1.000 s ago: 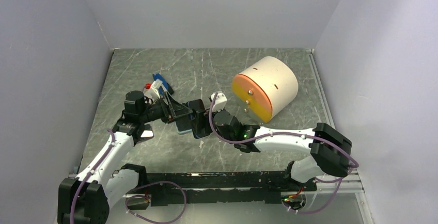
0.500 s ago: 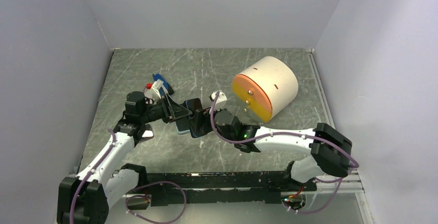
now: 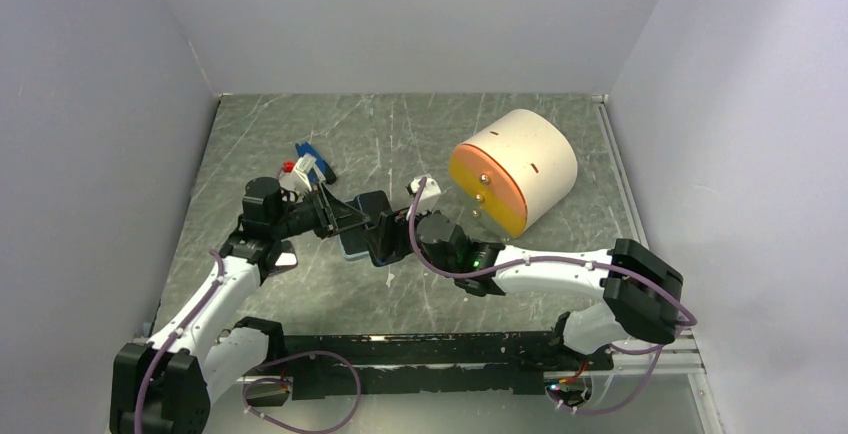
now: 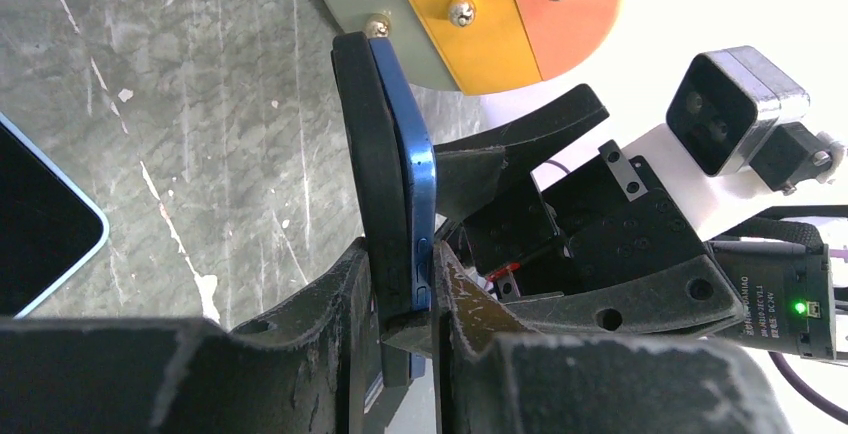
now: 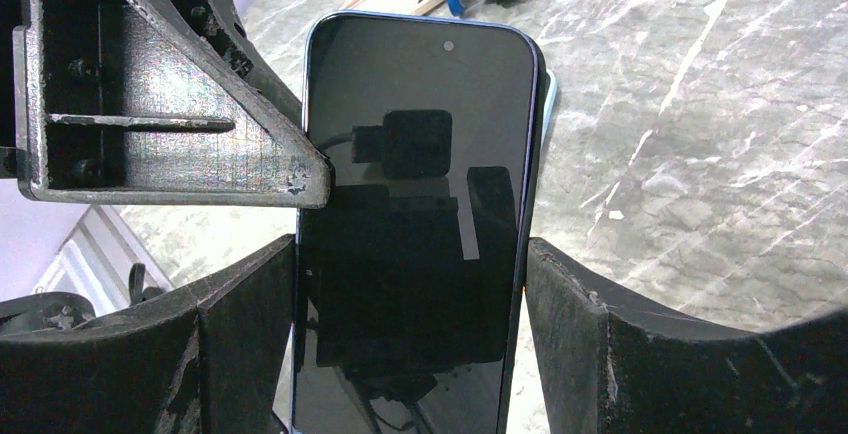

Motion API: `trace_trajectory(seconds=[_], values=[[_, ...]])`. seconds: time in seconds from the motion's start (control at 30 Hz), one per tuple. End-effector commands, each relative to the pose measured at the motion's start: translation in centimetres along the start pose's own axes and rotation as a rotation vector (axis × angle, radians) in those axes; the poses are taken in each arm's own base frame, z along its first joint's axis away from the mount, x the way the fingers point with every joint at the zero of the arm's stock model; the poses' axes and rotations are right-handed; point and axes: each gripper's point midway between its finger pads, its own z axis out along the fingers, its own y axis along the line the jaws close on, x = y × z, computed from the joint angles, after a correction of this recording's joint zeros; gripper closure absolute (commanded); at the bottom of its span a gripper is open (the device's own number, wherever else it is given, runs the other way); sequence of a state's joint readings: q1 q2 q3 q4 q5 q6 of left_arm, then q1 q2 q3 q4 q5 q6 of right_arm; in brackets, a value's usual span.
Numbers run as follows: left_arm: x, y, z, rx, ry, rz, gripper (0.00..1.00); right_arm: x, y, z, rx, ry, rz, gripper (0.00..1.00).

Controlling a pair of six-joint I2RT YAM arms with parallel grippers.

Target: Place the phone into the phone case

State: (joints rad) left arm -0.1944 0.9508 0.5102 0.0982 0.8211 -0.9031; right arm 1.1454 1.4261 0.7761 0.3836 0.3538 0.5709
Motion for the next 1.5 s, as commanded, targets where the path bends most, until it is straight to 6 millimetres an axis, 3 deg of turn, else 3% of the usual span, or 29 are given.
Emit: trace_trajectory(seconds=[0.0, 0.1, 0.2, 0.4, 0.57, 0.7, 0.9, 1.1, 1.23, 1.47], values=[[-0.7, -2.3, -0.5, 0.055, -0.021, 0.08, 0.97, -3.4, 3.0, -0.7, -0.116, -0.103, 0.063, 0.41], [-0.7, -3.0, -0.5, 0.088, -0.017, 0.089, 0.97, -3.4, 3.3, -1.0, -0.136, -0.089, 0.014, 0.34], [-0.6, -3.9, -0.6, 0.137, 0.0, 0.105, 0.97, -3.6, 2.5, -1.5, -0.113, -0.07, -0.044, 0.22], [-0.4, -5.4, -1.1, 0.18, 0.027, 0.156, 0.98, -5.8, 3.0, -4.0, -0.201, -0.112, -0.047, 0.02], [-0.5, -6.5, -1.6, 0.204, 0.025, 0.195, 0.97, -6.4, 3.0, -5.2, -0.249, -0.081, -0.031, 0.01], [0.0, -8.7, -2.4, 0.313, 0.056, 0.259, 0.98, -7.0, 3.0, -6.7, -0.346, -0.062, 0.008, 0.01], [0.5, -11.8, -4.0, 0.414, 0.068, 0.359, 0.98, -8.8, 2.2, -9.4, -0.46, -0.103, 0.071, 0.16], [0.4, -13.5, -4.9, 0.461, 0.047, 0.392, 0.97, -7.9, 4.2, -9.8, -0.585, -0.042, 0.092, 0.28], [0.4, -13.6, -4.9, 0.474, 0.044, 0.385, 0.98, -8.1, 5.4, -9.7, -0.66, -0.042, 0.126, 0.38], [0.6, -12.8, -4.7, 0.438, 0.048, 0.366, 0.97, -8.0, 6.7, -8.8, -0.72, -0.005, 0.166, 0.71]])
